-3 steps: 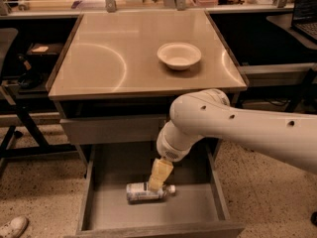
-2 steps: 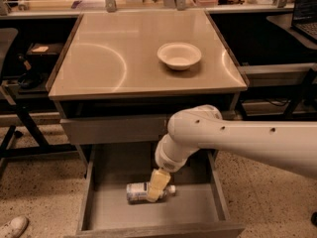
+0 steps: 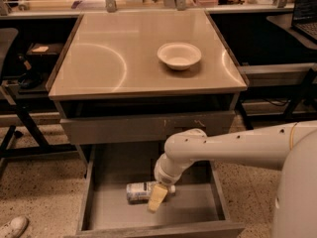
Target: Pick blue plastic bottle from middle drawer and place on counter
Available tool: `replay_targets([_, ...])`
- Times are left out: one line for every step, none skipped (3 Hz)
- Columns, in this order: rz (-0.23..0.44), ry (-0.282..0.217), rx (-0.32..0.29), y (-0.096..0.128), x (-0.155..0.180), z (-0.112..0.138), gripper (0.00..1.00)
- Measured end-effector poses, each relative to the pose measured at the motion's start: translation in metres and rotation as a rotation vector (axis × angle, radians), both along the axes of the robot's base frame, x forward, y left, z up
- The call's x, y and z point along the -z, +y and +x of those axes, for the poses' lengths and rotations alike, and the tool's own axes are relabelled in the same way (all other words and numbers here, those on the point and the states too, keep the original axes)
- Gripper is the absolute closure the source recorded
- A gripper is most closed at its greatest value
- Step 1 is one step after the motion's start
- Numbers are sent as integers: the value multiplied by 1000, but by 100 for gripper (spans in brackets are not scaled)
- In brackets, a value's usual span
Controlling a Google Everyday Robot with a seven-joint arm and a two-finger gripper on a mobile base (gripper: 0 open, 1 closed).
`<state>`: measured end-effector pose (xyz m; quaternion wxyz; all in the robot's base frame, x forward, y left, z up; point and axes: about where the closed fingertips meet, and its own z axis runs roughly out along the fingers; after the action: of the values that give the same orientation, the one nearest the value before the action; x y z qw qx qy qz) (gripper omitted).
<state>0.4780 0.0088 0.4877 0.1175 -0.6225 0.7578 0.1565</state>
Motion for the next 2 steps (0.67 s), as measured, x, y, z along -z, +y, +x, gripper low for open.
replay_targets([1, 7, 0, 0, 3, -1, 0])
replay_targets([17, -22, 8, 2, 16, 1, 0])
